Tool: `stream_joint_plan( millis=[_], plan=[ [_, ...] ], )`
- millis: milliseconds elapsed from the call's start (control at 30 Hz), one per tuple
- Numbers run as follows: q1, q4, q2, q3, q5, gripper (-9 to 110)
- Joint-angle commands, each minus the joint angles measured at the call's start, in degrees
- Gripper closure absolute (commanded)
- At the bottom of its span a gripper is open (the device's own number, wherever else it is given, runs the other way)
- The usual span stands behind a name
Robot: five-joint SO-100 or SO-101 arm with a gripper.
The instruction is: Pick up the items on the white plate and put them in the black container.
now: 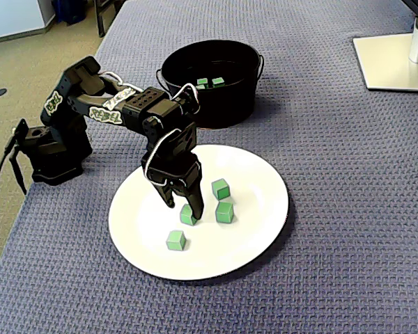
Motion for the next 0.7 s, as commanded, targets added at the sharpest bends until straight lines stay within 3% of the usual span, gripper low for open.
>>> stream_joint_plan(
  millis=[0,233,467,667],
  plan=[
    [0.09,-1.76,0.62,-0.18,-1.14,89],
    [0.0,-1.85,0.26,-0.26,-1.58,101],
    [1.14,-2.37,2.29,-0.44,-2.02,102],
    [6.94,-4.48,17.4,-3.69,-13.36,102]
  ],
)
